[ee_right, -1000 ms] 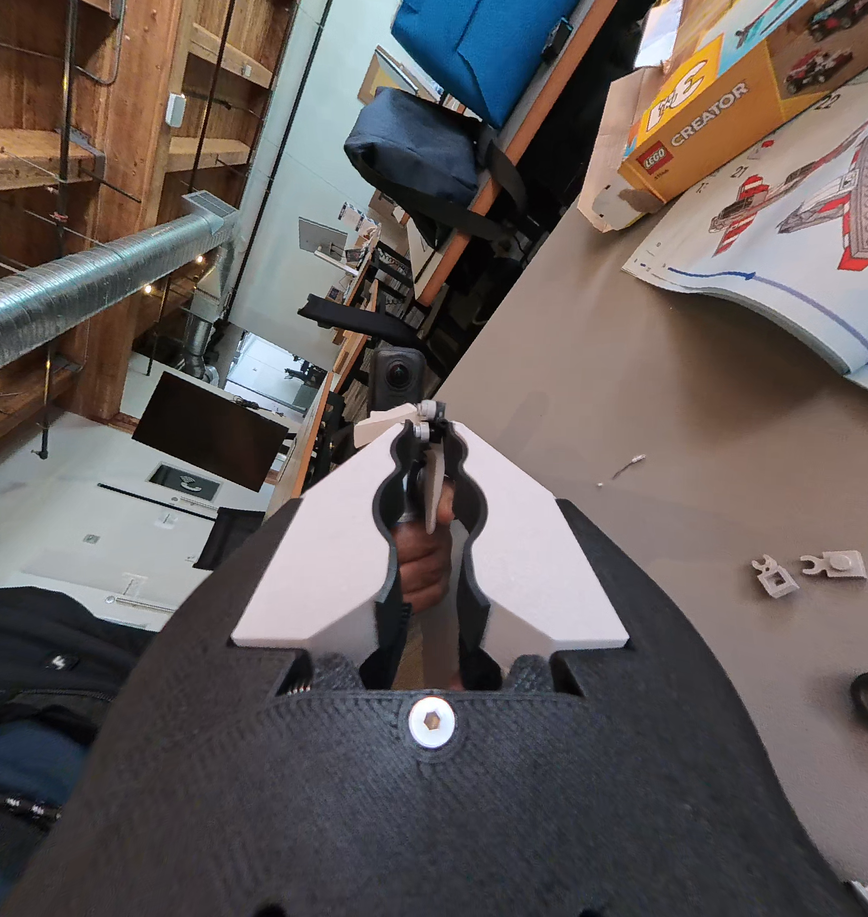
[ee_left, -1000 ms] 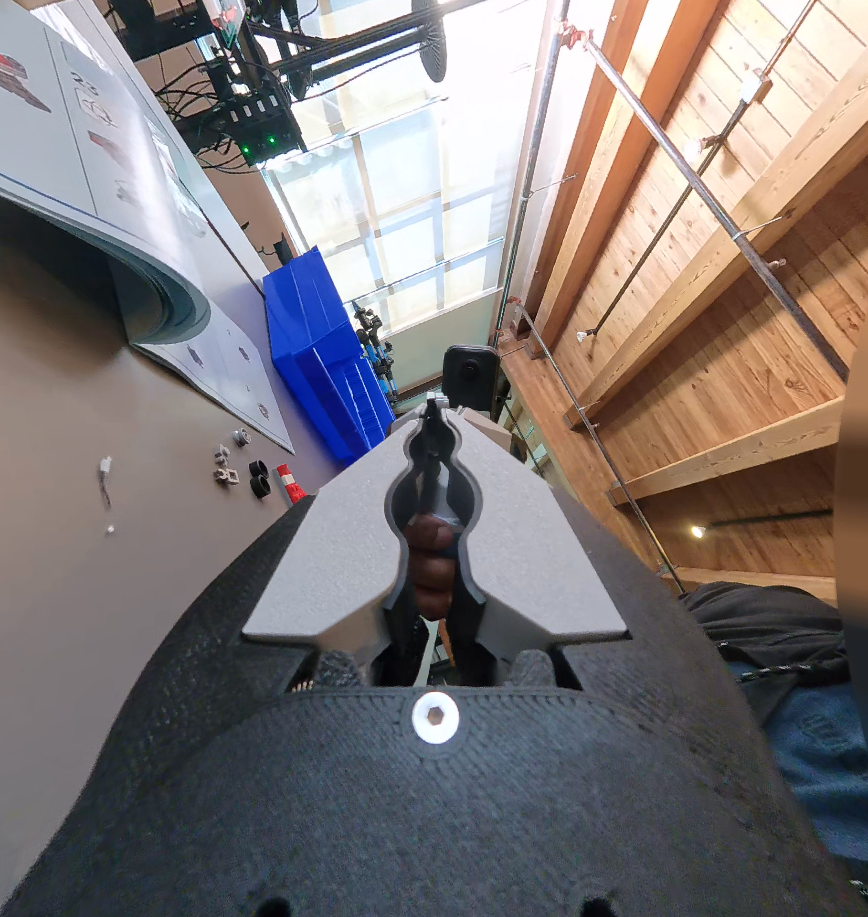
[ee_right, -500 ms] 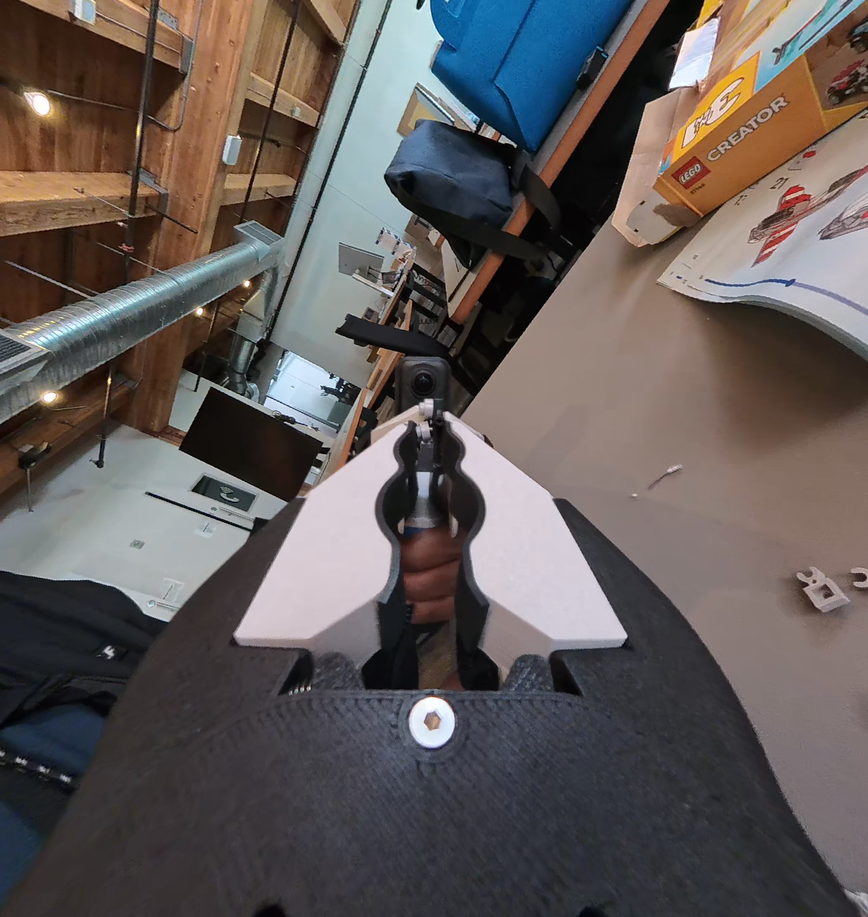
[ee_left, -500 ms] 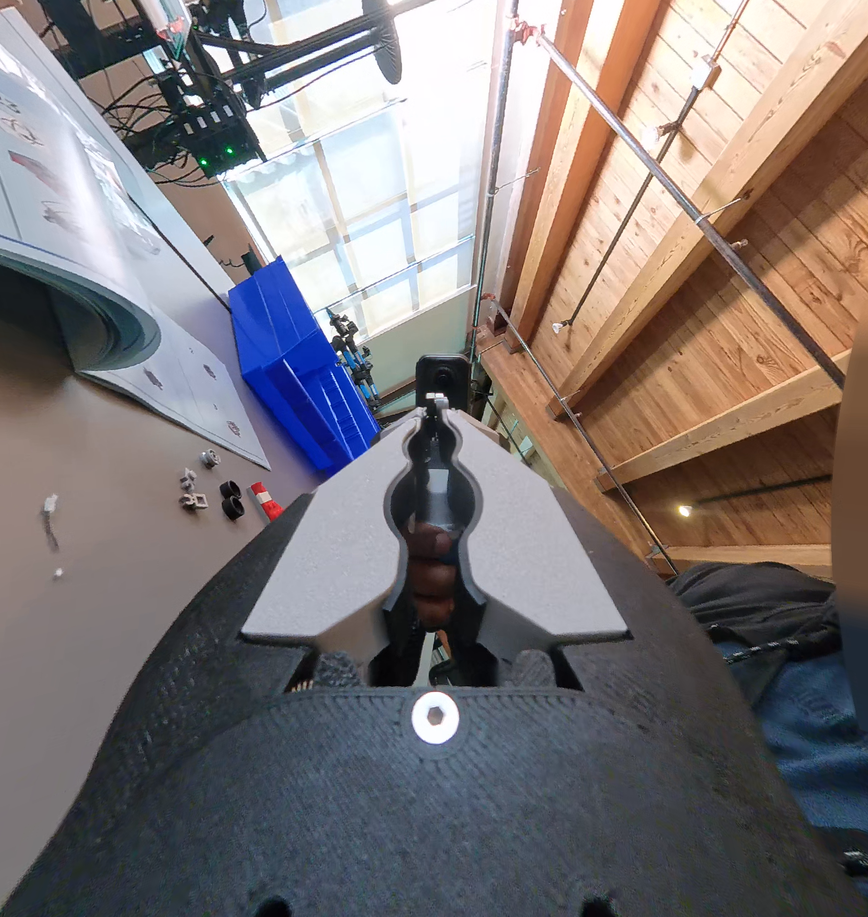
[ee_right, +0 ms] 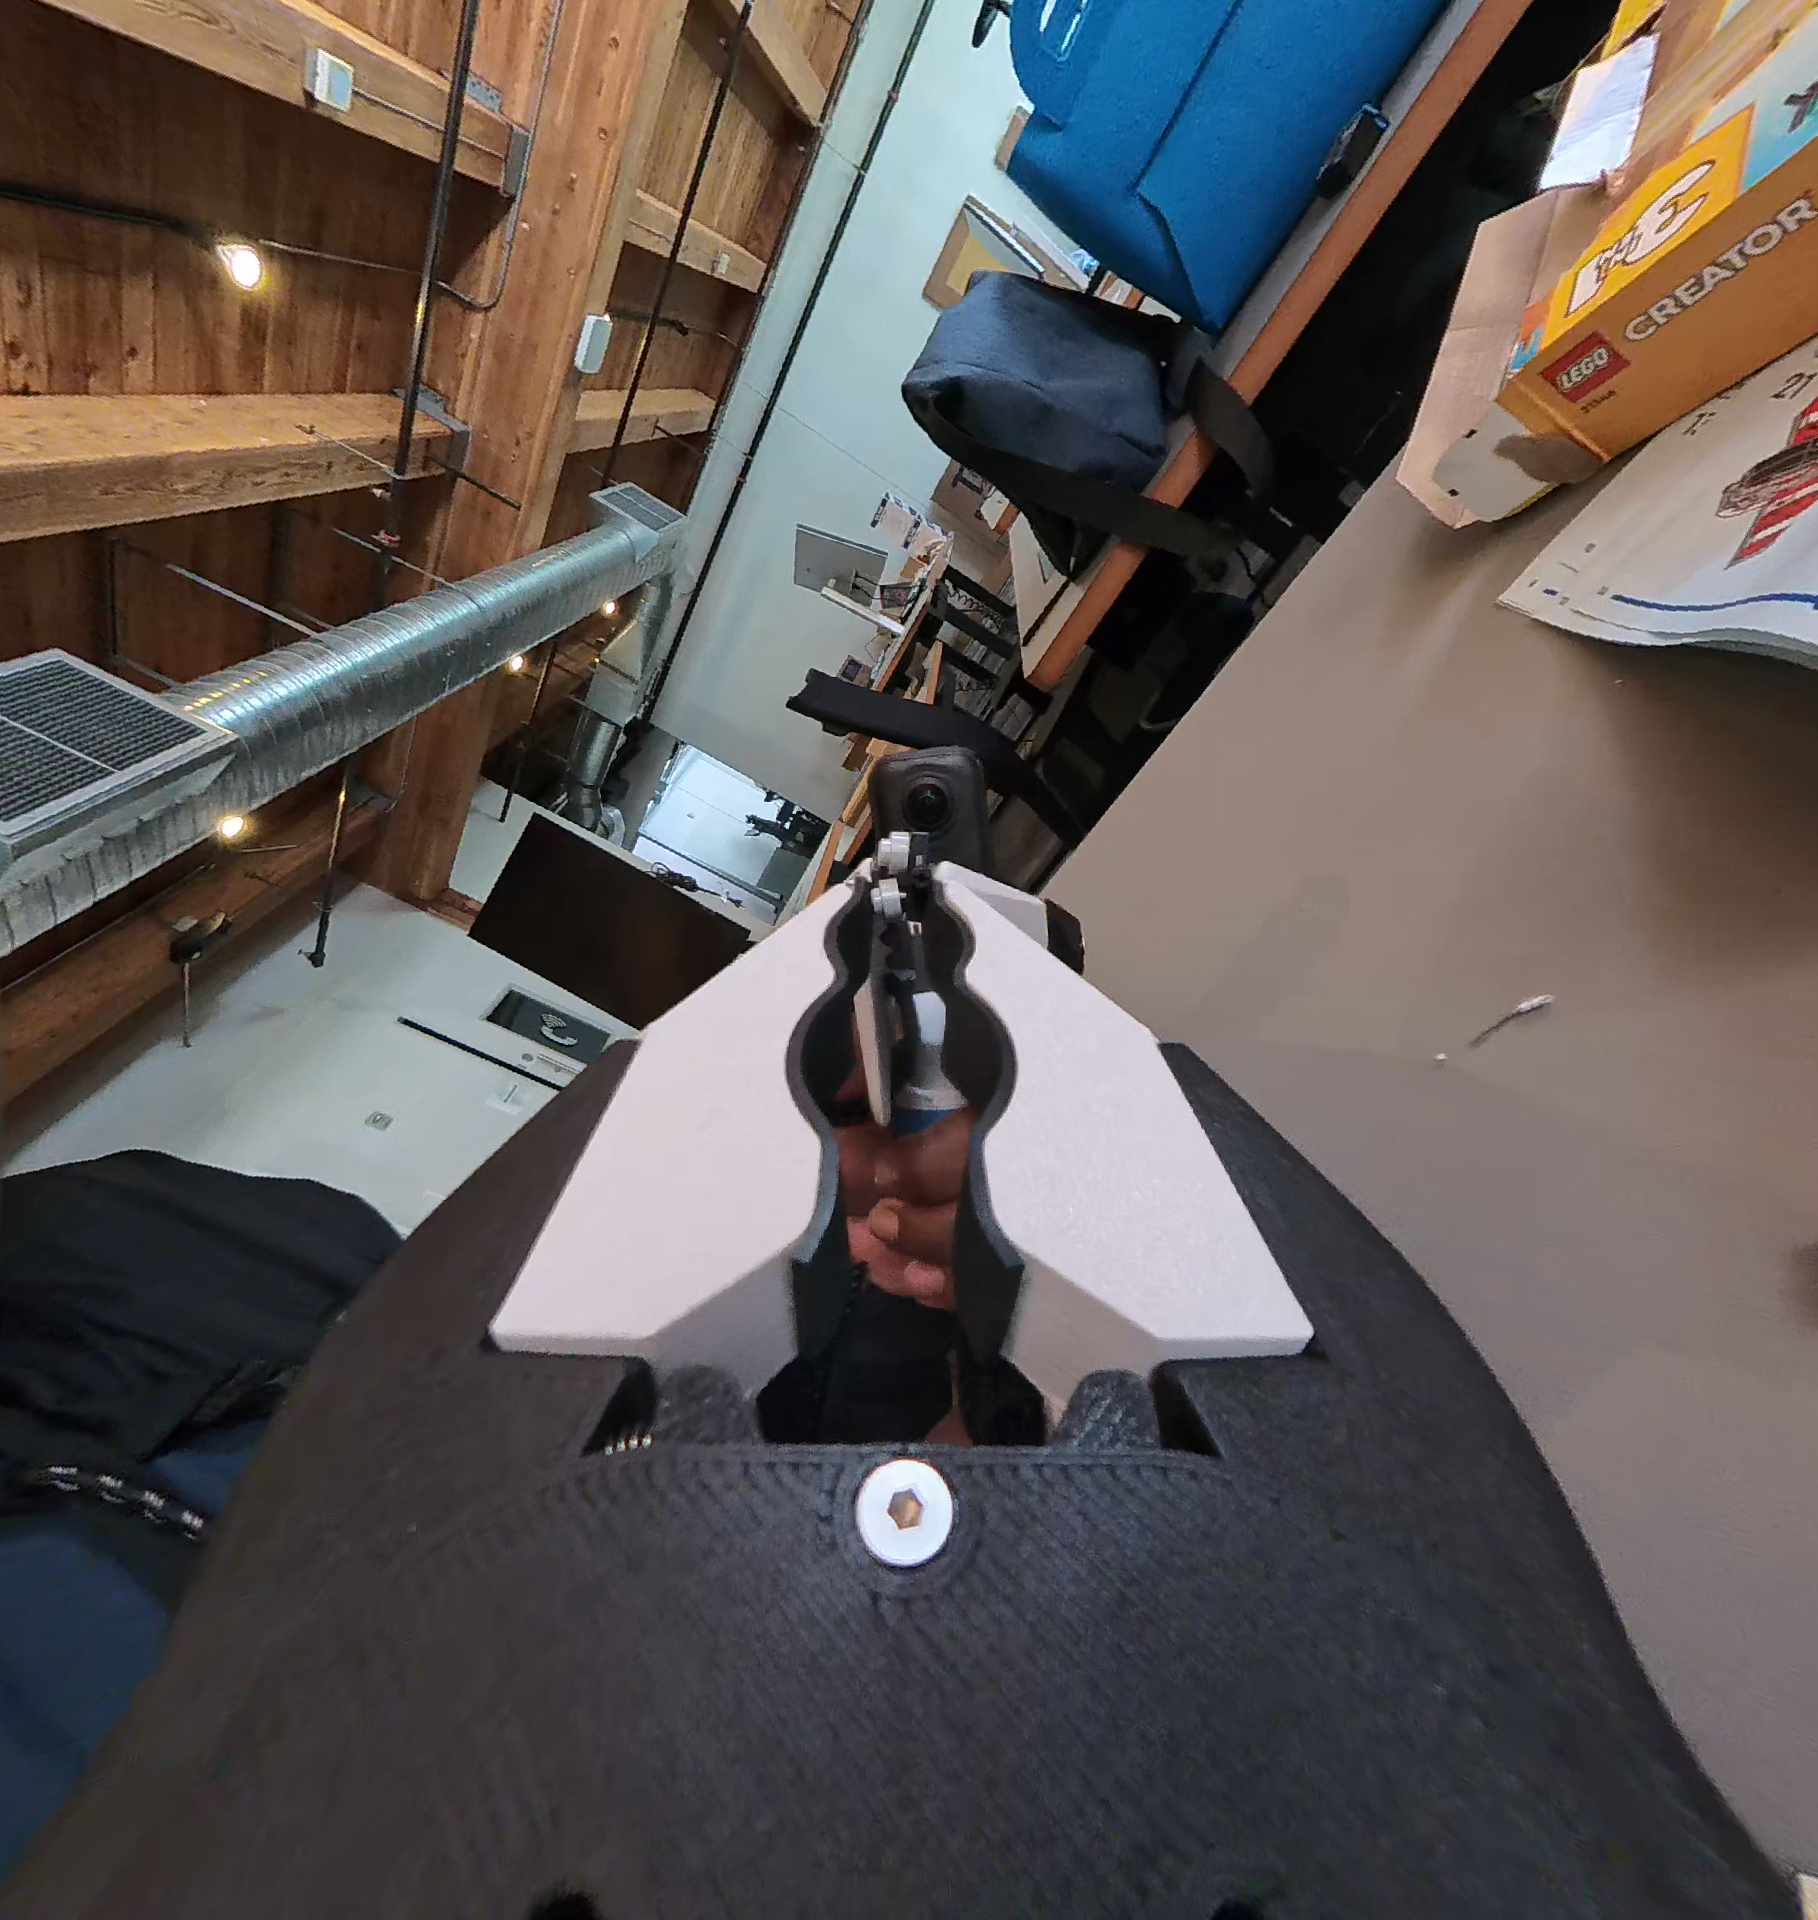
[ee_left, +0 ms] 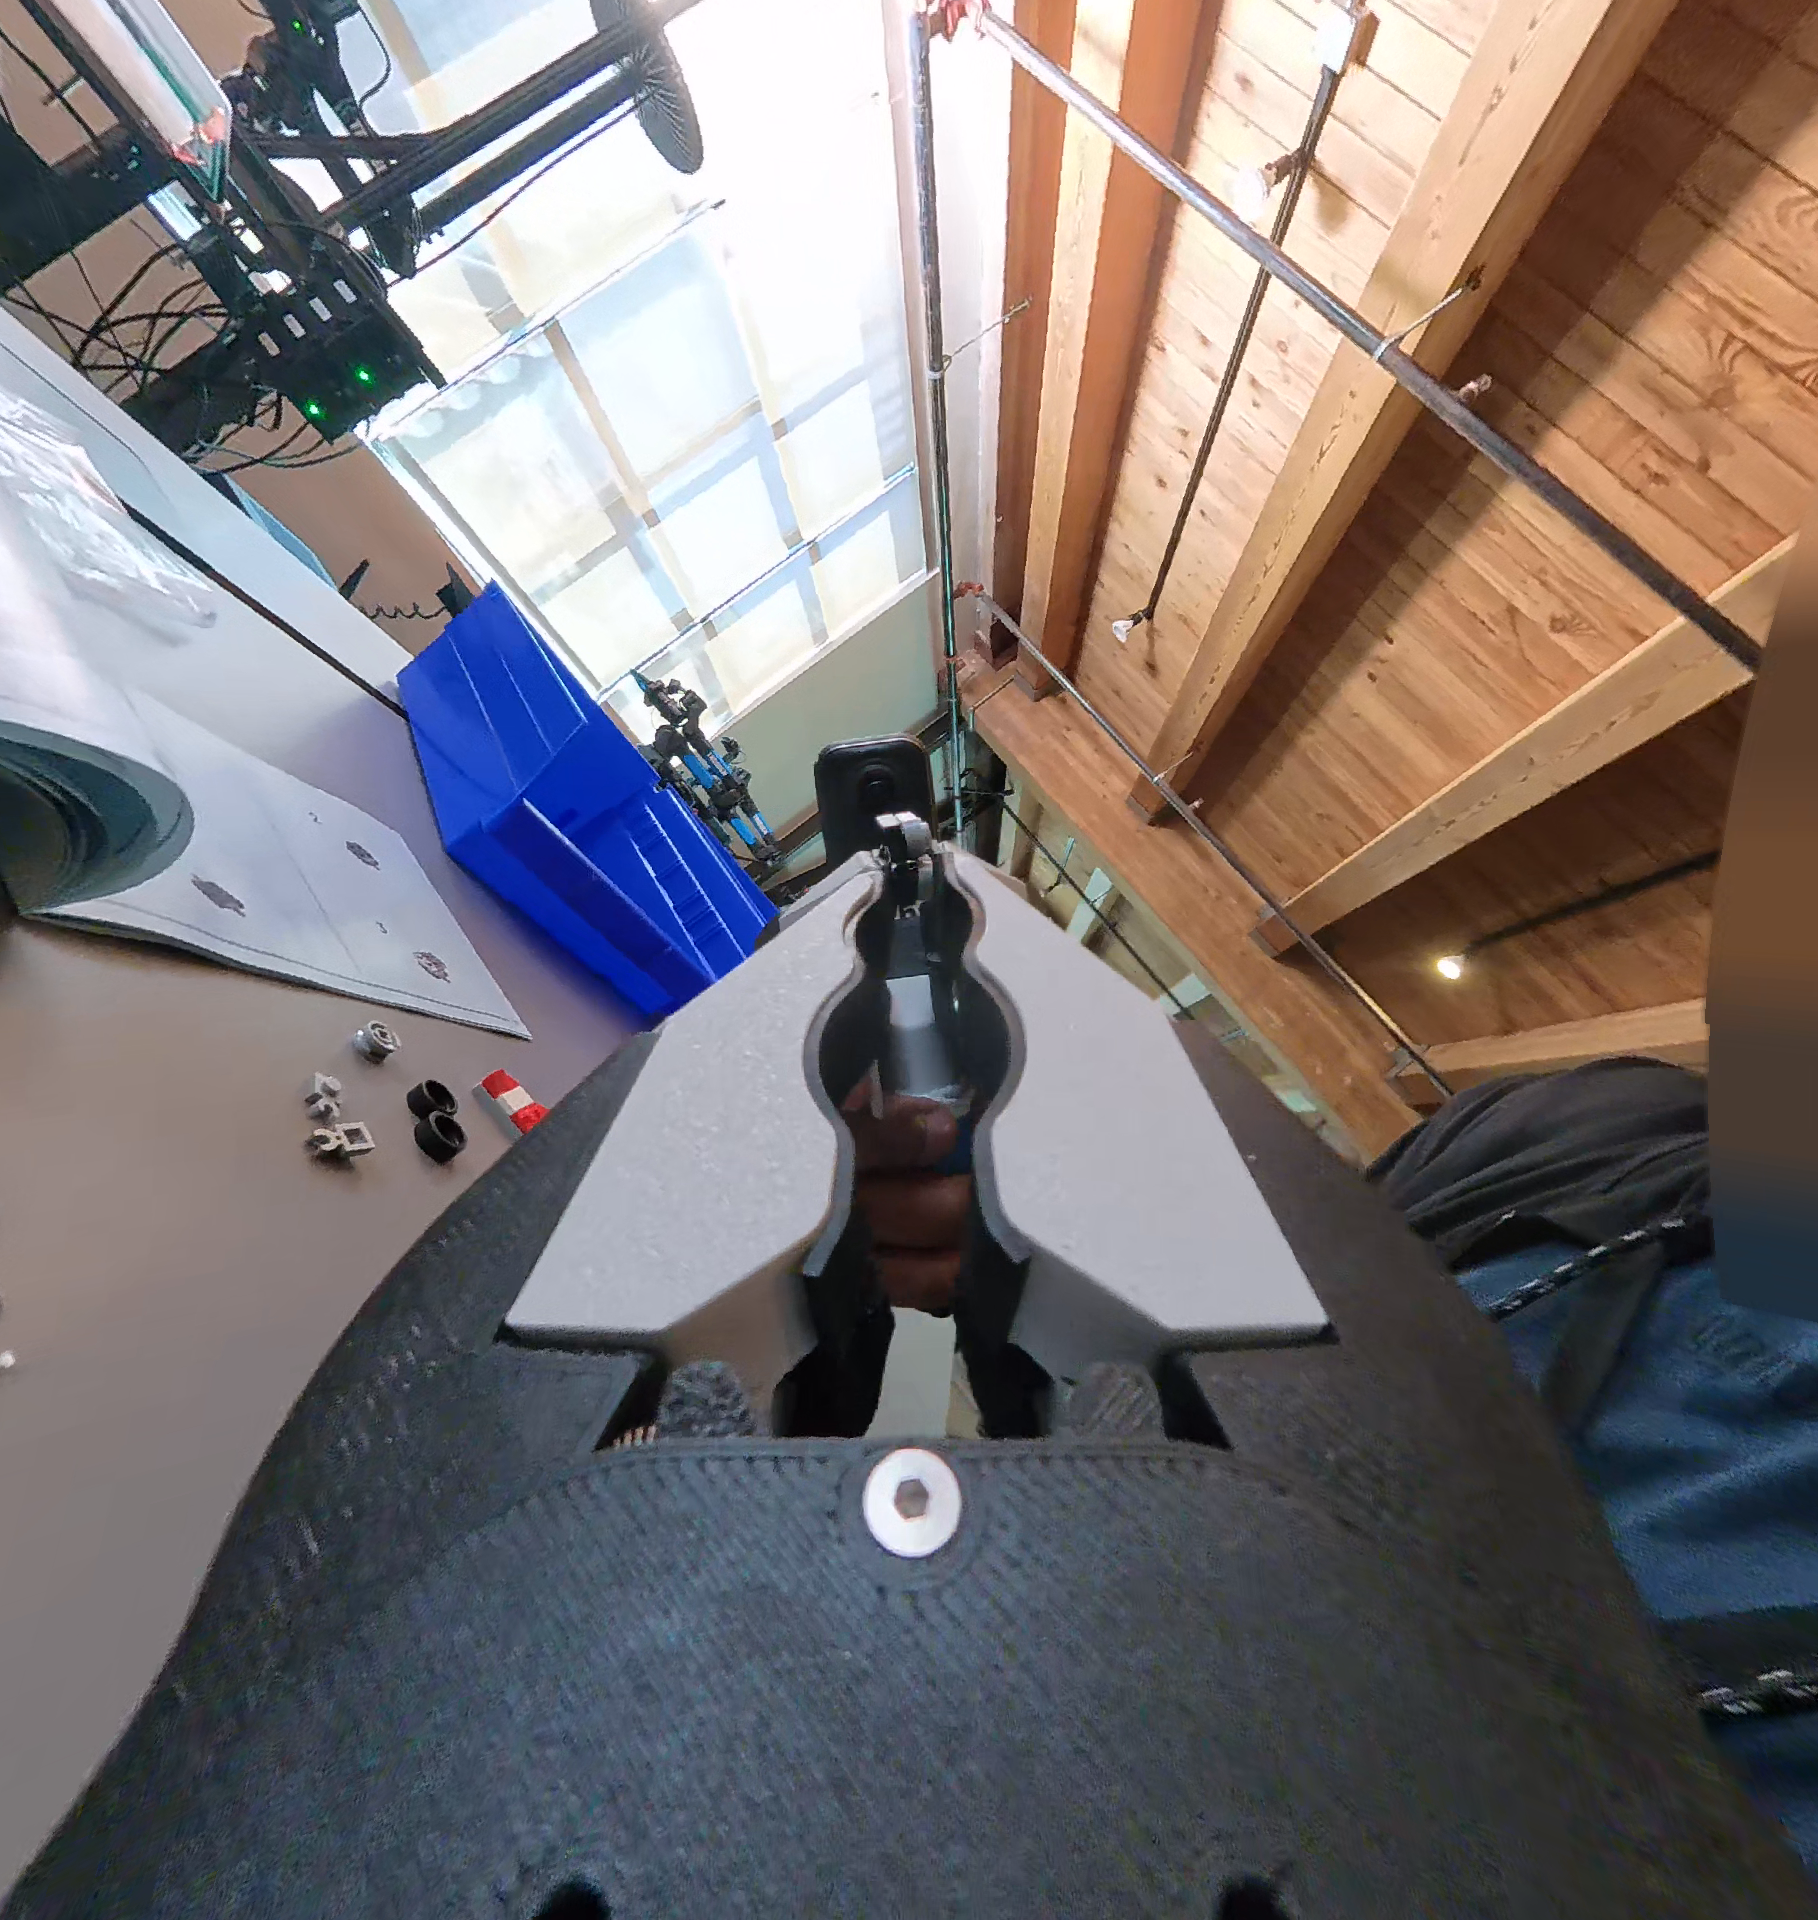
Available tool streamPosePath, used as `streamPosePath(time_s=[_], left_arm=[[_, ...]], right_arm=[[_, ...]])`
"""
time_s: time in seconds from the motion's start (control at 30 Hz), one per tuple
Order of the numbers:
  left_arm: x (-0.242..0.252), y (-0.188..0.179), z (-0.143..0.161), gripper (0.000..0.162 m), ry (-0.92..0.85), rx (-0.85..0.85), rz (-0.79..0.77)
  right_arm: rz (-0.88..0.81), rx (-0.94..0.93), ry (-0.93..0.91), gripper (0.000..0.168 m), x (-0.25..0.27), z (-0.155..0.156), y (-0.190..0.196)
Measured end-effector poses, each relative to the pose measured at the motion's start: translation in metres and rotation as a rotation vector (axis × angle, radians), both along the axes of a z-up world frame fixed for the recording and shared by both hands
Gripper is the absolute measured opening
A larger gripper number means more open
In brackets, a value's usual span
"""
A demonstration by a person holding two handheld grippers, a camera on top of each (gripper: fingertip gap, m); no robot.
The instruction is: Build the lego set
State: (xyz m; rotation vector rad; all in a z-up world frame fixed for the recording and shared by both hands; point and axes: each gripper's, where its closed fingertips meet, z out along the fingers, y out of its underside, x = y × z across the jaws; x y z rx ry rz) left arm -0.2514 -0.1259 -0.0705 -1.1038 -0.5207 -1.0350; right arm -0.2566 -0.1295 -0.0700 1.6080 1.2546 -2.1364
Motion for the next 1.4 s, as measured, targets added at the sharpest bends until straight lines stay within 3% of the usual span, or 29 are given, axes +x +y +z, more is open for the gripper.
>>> streamPosePath(time_s=[0.37,0.67,0.83,1.0,1.2,1.4], left_arm=[[0.009,-0.003,0.006,0.002,0.165,-0.018,0.016],[0.019,-0.007,0.019,0.003,0.105,0.081,-0.060],[0.013,-0.014,0.024,0.011,0.055,0.116,-0.067],[0.027,-0.014,0.028,0.021,0.120,0.106,-0.118],[0.040,-0.010,0.028,0.012,0.199,0.084,-0.141],[0.040,-0.010,0.028,0.008,0.274,0.058,-0.103]], right_arm=[[0.036,-0.011,0.000,0.009,0.009,0.009,-0.003],[0.112,0.049,0.056,0.009,0.018,0.020,-0.007],[0.176,0.120,0.102,0.008,0.028,0.029,-0.008],[0.275,0.280,0.121,0.008,0.040,0.025,-0.018],[0.288,0.410,0.137,0.008,0.042,0.022,-0.018],[0.268,0.417,0.135,0.008,0.042,0.021,-0.018]])
